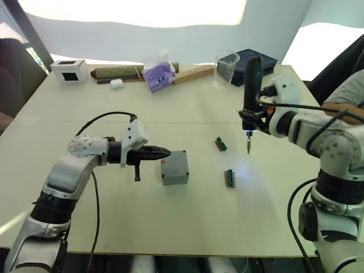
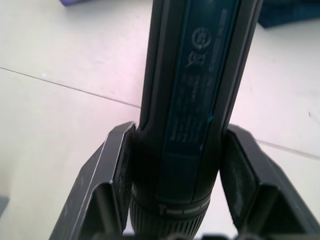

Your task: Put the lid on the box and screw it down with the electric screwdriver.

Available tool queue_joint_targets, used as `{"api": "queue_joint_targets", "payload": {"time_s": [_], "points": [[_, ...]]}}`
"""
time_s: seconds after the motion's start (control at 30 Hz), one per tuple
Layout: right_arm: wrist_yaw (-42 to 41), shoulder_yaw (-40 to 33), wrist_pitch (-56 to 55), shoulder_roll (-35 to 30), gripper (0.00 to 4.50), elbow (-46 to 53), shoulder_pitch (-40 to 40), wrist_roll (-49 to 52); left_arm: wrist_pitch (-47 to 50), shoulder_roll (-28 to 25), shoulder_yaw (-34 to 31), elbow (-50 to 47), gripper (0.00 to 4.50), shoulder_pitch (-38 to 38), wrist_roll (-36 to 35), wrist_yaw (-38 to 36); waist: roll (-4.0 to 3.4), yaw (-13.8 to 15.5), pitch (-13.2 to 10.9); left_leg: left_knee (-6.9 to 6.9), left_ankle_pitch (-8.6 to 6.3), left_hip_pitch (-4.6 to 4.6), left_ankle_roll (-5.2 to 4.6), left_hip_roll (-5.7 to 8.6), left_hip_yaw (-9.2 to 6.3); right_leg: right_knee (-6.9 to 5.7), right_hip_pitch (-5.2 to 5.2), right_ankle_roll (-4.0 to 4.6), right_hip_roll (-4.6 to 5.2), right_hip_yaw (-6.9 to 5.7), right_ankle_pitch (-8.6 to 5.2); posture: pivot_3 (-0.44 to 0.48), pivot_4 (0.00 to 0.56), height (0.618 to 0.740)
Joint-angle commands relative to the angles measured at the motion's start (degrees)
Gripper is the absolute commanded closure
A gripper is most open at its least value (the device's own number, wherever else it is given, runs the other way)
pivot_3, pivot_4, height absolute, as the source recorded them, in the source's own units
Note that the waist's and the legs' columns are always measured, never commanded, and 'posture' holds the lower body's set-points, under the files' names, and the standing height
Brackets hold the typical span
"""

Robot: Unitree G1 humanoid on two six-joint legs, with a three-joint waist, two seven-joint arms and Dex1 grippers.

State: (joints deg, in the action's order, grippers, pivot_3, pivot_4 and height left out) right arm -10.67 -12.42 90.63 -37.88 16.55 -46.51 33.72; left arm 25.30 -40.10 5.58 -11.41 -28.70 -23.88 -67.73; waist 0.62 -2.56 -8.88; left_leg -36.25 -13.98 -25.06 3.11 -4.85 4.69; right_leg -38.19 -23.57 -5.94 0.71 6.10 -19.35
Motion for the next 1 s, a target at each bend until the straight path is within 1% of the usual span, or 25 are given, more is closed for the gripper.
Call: {"api": "queue_joint_targets", "payload": {"time_s": [0.03, 0.13, 0.23, 0.33, 0.5, 0.67, 0.73, 0.77, 0.87, 0.9, 0.93, 1.0], "points": [[-0.7, 2.8, 1.9, -9.5, 2.59, -6.0, -1.0, 5.9, 1.0, -2.7, -3.0, -4.2, 4.50, -0.3, -2.8, -1.3, 0.07, 0.3, -0.2, 0.00, 0.00, -0.02, 0.00, 0.00, 0.00, 0.03, 0.01, 0.00, 0.00, -0.03, 0.00, 0.000, 0.150, 0.740], [1.1, 6.2, 1.9, -14.4, 2.59, -11.0, 0.2, 11.0, 1.1, -3.7, -3.2, -5.1, 4.50, -0.4, -3.4, -1.3, 0.10, 0.2, -0.2, -0.10, -0.01, -0.28, -0.03, 0.02, 0.01, 0.06, -0.15, -0.01, 0.05, -0.04, 0.00, 0.000, 0.150, 0.740], [3.6, 8.3, 1.9, -16.2, 2.59, -15.0, 1.1, 14.8, 1.0, -4.1, -3.1, -5.4, 4.50, -0.9, -3.5, -1.2, 0.11, -0.1, -0.2, -0.18, -0.05, -0.30, -0.08, 0.01, 0.02, 0.03, -0.17, -0.02, 0.02, 0.00, 0.00, 0.000, 0.150, 0.740], [5.8, 12.3, 1.9, -17.4, 2.59, -18.9, 2.6, 18.3, 1.4, -4.3, -3.5, -5.9, 4.50, -1.7, -4.1, -1.0, 0.10, 0.0, -0.3, -0.27, -0.05, -0.29, -0.08, -0.02, -0.01, -0.08, -0.18, -0.02, -0.03, -0.01, 0.00, 0.000, 0.150, 0.740], [10.2, 15.4, 1.9, -15.6, 2.59, -24.0, 2.3, 20.2, 2.6, -4.8, -4.1, -7.4, 4.50, -2.0, -5.7, -1.2, 0.09, 0.0, -0.3, -0.71, -0.11, -0.40, -0.20, -0.02, -0.02, -0.21, -0.13, -0.06, -0.01, -0.01, 0.01, 0.000, 0.150, 0.740], [13.0, 15.2, 1.9, -12.6, 2.59, -26.6, 1.8, 18.5, 3.7, -5.1, -4.4, -8.2, 4.50, -1.6, -7.2, -0.7, 0.14, 0.1, -0.3, -0.94, -0.14, -0.31, -0.25, -0.02, -0.13, -0.22, 0.11, -0.20, -0.03, -0.07, 0.10, 0.000, 0.150, 0.740], [13.3, 14.4, 1.9, -11.7, 1.62, -26.8, 1.4, 18.2, 4.0, -5.4, -4.5, -8.6, 4.50, -1.2, -7.4, -0.5, 0.20, 0.0, -0.3, -1.00, -0.14, -0.28, -0.25, -0.02, -0.15, -0.22, 0.17, -0.22, -0.03, -0.07, 0.12, 0.000, 0.150, 0.740], [13.4, 14.1, 1.9, -11.5, 1.40, -26.9, 1.1, 18.0, 4.2, -5.5, -4.6, -8.7, 4.50, -1.1, -7.5, -0.4, 0.19, 0.0, -0.3, -1.06, -0.14, -0.28, -0.25, -0.02, -0.14, -0.22, 0.18, -0.23, -0.03, -0.07, 0.14, 0.000, 0.150, 0.740], [13.6, 13.1, 1.9, -11.4, 0.26, -27.1, 0.2, 17.9, 4.5, -5.7, -4.8, -9.0, 4.50, -0.8, -7.8, -0.1, 0.21, 0.1, -0.3, -1.07, -0.14, -0.28, -0.25, -0.02, -0.16, -0.23, 0.19, -0.26, -0.04, -0.07, 0.15, 0.000, 0.150, 0.740], [13.9, 12.1, 1.9, -11.3, 0.07, -27.0, -1.1, 17.6, 4.5, -5.6, -4.9, -9.0, 4.50, -0.6, -7.7, 0.4, 0.21, 0.1, -0.3, -1.07, -0.14, -0.28, -0.25, -0.02, -0.15, -0.23, 0.19, -0.26, -0.03, -0.07, 0.15, 0.000, 0.150, 0.740], [14.1, 11.0, 1.9, -11.2, 0.07, -26.8, -2.8, 17.6, 4.6, -5.5, -5.0, -9.0, 4.50, -0.4, -7.6, 0.9, 0.18, 0.1, -0.3, -1.07, -0.14, -0.28, -0.25, -0.02, -0.15, -0.23, 0.18, -0.26, -0.03, -0.07, 0.15, 0.000, 0.150, 0.740], [12.5, 11.3, 0.7, -12.4, 0.07, -22.5, -5.7, 14.8, 4.6, -5.9, -5.3, -9.1, 4.50, 0.6, -7.1, 1.4, 0.10, 0.1, -0.3, -1.06, -0.14, -0.31, -0.25, -0.01, -0.13, -0.25, 0.13, -0.26, -0.02, -0.06, 0.15, 0.000, 0.150, 0.740]]}}
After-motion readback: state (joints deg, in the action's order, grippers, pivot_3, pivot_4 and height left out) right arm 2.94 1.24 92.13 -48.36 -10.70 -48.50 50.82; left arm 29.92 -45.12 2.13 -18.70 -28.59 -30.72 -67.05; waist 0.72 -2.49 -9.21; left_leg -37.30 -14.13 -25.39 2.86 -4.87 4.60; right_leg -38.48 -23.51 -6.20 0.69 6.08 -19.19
